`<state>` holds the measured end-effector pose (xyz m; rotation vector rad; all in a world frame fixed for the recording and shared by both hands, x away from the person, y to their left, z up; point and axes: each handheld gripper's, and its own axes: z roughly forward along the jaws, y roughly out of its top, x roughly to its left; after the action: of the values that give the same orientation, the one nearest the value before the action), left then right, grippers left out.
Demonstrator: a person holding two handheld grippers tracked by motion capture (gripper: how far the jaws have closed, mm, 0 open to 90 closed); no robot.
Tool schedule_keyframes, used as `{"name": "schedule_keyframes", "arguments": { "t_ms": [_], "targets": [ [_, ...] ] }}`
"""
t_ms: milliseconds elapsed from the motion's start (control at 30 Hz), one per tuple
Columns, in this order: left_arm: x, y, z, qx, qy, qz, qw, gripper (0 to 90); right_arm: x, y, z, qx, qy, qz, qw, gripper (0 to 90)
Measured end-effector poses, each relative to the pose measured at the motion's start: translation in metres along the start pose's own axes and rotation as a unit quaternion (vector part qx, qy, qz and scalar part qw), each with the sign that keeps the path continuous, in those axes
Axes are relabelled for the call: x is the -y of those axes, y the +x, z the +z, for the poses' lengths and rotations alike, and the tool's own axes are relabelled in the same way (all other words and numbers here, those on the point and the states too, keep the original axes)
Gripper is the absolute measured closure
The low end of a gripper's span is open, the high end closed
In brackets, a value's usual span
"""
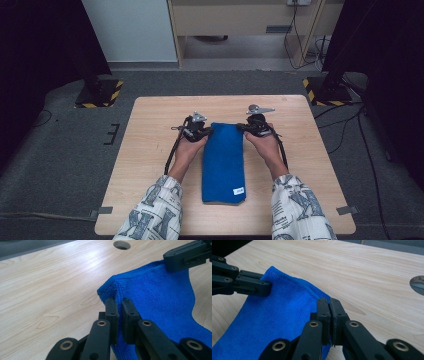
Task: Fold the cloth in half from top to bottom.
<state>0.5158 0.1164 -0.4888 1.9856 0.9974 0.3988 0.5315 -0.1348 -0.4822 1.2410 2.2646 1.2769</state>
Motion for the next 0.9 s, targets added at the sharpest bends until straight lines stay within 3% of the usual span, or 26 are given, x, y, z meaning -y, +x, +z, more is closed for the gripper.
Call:
{"name": "schedule_keyframes", "arguments": {
  "t_ms": [233, 533, 900],
  "targets": [
    [-0.007, -0.002, -0.011, 0.0, -0.011, 0.004, 0.9999, 84.7, -0.008, 0.006, -0.008, -0.002, -0.009, -0.006, 0.9999, 88.0],
    [-0.009, -0.012, -0.025, 0.005, -0.019, 0.024, 0.9995, 84.6, -0.008, 0.018, -0.025, -0.006, -0.02, -0.019, 0.9996, 87.9],
    [-0.011, -0.005, -0.026, 0.003, -0.034, 0.013, 0.9993, 84.5, -0.018, 0.015, -0.03, -0.004, -0.029, -0.02, 0.9994, 87.9]
  ]
}}
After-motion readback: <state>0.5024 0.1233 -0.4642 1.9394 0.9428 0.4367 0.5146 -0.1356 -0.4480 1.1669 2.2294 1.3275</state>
